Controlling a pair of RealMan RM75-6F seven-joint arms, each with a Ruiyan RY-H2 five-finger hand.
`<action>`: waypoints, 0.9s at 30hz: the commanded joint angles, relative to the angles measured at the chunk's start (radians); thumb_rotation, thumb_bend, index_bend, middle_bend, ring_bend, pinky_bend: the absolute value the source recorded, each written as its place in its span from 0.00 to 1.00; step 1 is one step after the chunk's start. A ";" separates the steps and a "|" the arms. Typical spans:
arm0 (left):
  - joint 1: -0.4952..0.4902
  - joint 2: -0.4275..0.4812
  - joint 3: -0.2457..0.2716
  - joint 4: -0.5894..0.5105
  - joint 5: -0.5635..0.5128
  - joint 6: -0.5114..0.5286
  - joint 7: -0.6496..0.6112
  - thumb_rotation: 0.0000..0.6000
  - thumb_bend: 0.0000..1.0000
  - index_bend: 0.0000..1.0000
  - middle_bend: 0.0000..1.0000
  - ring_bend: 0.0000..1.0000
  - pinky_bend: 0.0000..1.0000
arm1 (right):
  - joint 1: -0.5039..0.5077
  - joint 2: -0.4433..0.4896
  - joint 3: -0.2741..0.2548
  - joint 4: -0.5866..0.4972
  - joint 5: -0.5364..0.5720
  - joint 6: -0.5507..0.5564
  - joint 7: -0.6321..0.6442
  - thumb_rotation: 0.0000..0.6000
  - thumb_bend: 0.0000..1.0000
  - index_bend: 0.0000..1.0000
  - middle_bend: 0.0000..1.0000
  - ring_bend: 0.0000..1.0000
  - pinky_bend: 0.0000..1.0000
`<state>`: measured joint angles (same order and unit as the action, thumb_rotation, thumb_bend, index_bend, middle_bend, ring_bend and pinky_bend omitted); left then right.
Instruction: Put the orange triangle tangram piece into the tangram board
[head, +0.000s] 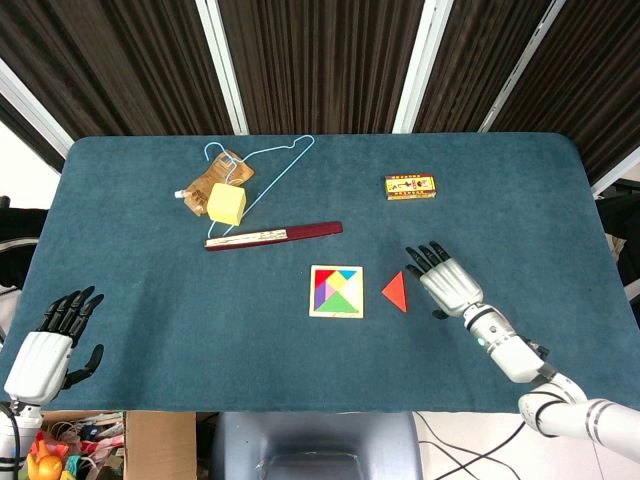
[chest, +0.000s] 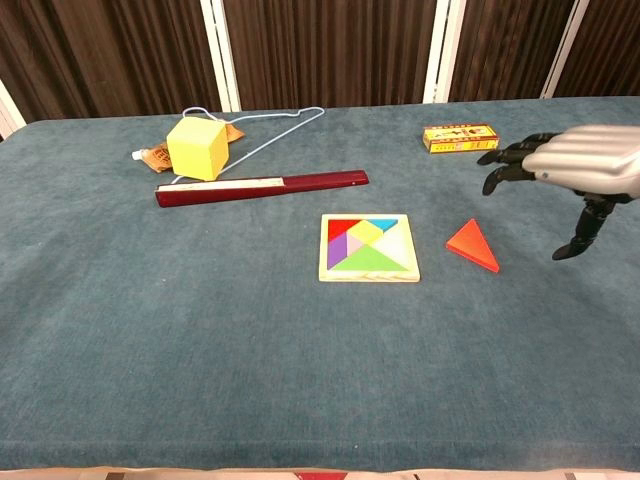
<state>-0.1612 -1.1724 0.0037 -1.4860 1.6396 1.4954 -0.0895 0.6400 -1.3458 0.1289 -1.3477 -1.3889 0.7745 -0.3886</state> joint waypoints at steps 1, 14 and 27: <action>-0.001 -0.008 0.000 -0.002 0.000 -0.002 0.011 1.00 0.48 0.00 0.00 0.00 0.11 | 0.035 -0.030 -0.005 0.027 0.037 -0.046 -0.009 1.00 0.13 0.33 0.00 0.00 0.00; -0.001 -0.003 -0.009 0.000 -0.020 -0.001 0.001 1.00 0.48 0.00 0.00 0.00 0.11 | 0.103 -0.095 -0.017 0.062 0.115 -0.082 -0.105 1.00 0.23 0.34 0.00 0.00 0.00; -0.004 0.002 -0.010 0.000 -0.024 -0.005 -0.006 1.00 0.48 0.00 0.00 0.00 0.11 | 0.156 -0.123 -0.034 0.045 0.218 -0.076 -0.244 1.00 0.37 0.38 0.00 0.00 0.00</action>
<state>-0.1653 -1.1707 -0.0064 -1.4853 1.6154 1.4900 -0.0952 0.7903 -1.4659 0.1006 -1.2980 -1.1819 0.6944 -0.6203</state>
